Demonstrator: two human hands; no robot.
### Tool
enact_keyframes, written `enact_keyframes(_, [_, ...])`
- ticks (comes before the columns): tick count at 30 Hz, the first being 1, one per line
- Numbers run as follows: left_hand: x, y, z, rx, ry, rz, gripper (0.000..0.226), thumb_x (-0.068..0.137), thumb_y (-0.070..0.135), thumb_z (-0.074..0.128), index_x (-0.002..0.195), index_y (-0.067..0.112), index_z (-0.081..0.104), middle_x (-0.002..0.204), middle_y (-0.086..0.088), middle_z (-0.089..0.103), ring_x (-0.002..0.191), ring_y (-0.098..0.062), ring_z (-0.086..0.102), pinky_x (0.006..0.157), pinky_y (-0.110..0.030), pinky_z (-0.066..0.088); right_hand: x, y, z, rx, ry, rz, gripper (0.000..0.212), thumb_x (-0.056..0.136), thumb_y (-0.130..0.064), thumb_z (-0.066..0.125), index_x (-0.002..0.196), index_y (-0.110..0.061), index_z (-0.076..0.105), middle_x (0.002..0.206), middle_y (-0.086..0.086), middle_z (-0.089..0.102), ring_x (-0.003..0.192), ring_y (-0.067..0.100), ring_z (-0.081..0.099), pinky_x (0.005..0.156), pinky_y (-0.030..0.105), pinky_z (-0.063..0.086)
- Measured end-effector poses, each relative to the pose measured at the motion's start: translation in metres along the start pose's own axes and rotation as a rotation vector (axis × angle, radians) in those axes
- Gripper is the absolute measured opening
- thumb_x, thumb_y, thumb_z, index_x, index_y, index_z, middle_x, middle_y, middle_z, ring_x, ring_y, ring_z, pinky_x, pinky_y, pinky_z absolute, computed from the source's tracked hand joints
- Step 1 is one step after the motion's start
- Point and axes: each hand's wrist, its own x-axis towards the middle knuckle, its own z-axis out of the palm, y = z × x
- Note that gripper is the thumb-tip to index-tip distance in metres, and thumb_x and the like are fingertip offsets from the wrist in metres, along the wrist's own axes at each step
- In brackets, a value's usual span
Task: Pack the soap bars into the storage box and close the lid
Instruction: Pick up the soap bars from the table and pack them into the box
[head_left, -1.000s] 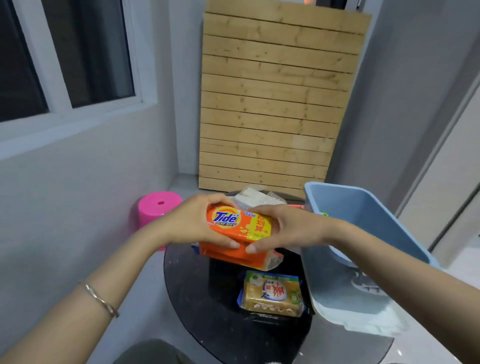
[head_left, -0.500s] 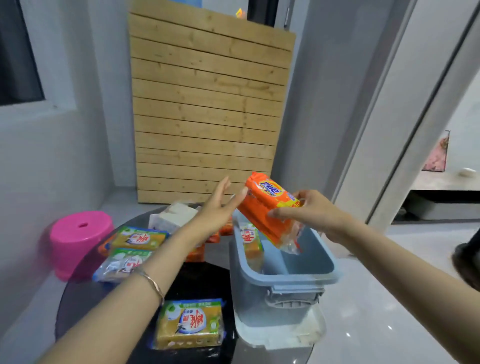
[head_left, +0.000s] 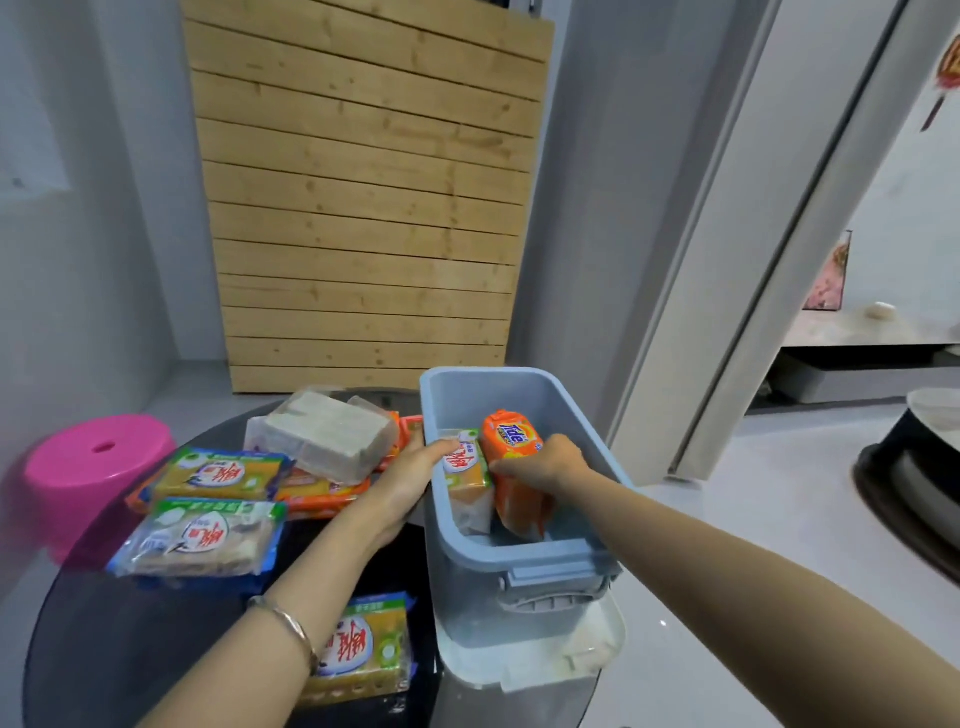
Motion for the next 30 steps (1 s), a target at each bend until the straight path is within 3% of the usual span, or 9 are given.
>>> enact_keyframes(3, [-0.002,-0.001,-0.002,0.046,-0.026,0.013,0.03,0.093,0.018,0.05,0.123,0.015,0.053,0.092,-0.004,0.069,0.076,-0.013,0.066,0.049,-0.014,0.052,0.007,0.001,0.004,0.103,-0.142,0.034,0.057,0.086,-0.029,0.067,0.13,0.003,0.049,0.128,0.015,0.06,0.113,0.028,0.06,0.09,0.03,0.048])
enact_keyframes(7, [-0.002,-0.001,-0.004,0.061,-0.044,0.002,0.034,0.094,0.022,0.049,0.128,0.019,0.048,0.095,-0.002,0.068,0.08,-0.011,0.066,0.048,-0.012,0.05,0.012,-0.001,-0.001,0.383,-0.375,0.134,0.039,0.101,-0.029,0.04,0.123,0.002,0.049,0.094,0.014,0.063,0.08,0.026,0.06,0.089,0.041,0.052])
enact_keyframes(11, [-0.001,-0.003,-0.005,0.096,-0.051,-0.002,0.039,0.094,0.027,0.049,0.133,0.024,0.045,0.1,0.001,0.068,0.085,-0.009,0.066,0.053,-0.013,0.051,0.014,0.001,-0.019,0.179,-0.549,0.222,0.064,0.096,-0.055,0.032,0.147,-0.018,0.026,0.149,0.015,0.037,0.134,0.041,0.04,0.107,0.053,0.034])
enact_keyframes(14, [0.0,-0.004,-0.007,0.098,-0.058,0.002,0.041,0.093,0.03,0.05,0.133,0.025,0.045,0.107,0.0,0.068,0.088,-0.01,0.066,0.057,-0.013,0.051,0.012,0.001,-0.017,0.257,-0.663,0.241,0.064,0.095,-0.056,0.031,0.151,-0.024,0.023,0.155,0.014,0.025,0.137,0.043,0.035,0.108,0.052,0.033])
enact_keyframes(16, [0.0,-0.004,-0.009,0.106,-0.064,0.002,0.041,0.092,0.03,0.05,0.133,0.026,0.045,0.108,0.0,0.069,0.089,-0.009,0.067,0.06,-0.014,0.052,0.012,0.002,-0.009,0.416,-0.635,0.233,0.059,0.097,-0.05,0.034,0.148,-0.02,0.031,0.146,0.014,0.039,0.13,0.035,0.043,0.11,0.048,0.032])
enact_keyframes(18, [0.001,-0.004,-0.01,0.12,-0.074,0.011,0.04,0.092,0.029,0.051,0.132,0.028,0.046,0.106,0.003,0.069,0.082,-0.004,0.07,0.058,-0.012,0.051,0.013,0.001,-0.005,0.555,-0.603,0.204,0.054,0.099,-0.046,0.034,0.144,-0.018,0.037,0.121,0.014,0.056,0.101,0.027,0.058,0.103,0.042,0.037])
enact_keyframes(21, [0.001,-0.003,-0.011,0.149,-0.069,0.027,0.038,0.092,0.027,0.051,0.13,0.027,0.046,0.099,0.008,0.068,0.069,0.006,0.068,0.053,-0.007,0.049,0.011,0.002,-0.007,0.518,-0.586,0.106,0.052,0.1,-0.043,0.033,0.143,-0.016,0.037,0.094,0.008,0.059,0.079,0.021,0.057,0.095,0.038,0.037])
enact_keyframes(25, [-0.005,0.004,-0.021,0.253,-0.078,0.02,0.047,0.09,0.043,0.051,0.134,0.03,0.044,0.115,0.01,0.065,0.107,-0.007,0.06,0.095,-0.027,0.047,-0.005,-0.007,-0.014,0.178,-0.51,0.007,0.061,0.097,-0.05,0.034,0.145,-0.013,0.036,0.14,0.014,0.05,0.121,0.032,0.053,0.1,0.039,0.039])
enact_keyframes(30, [-0.022,0.015,-0.078,0.378,0.058,0.079,0.047,0.091,0.047,0.046,0.132,0.026,0.049,0.134,0.002,0.055,0.119,-0.012,0.054,0.106,-0.034,0.04,-0.038,-0.041,-0.024,-0.007,-0.346,-0.412,0.045,0.099,-0.045,0.035,0.131,-0.019,0.053,0.134,-0.004,0.054,0.109,0.01,0.047,0.091,0.02,0.033])
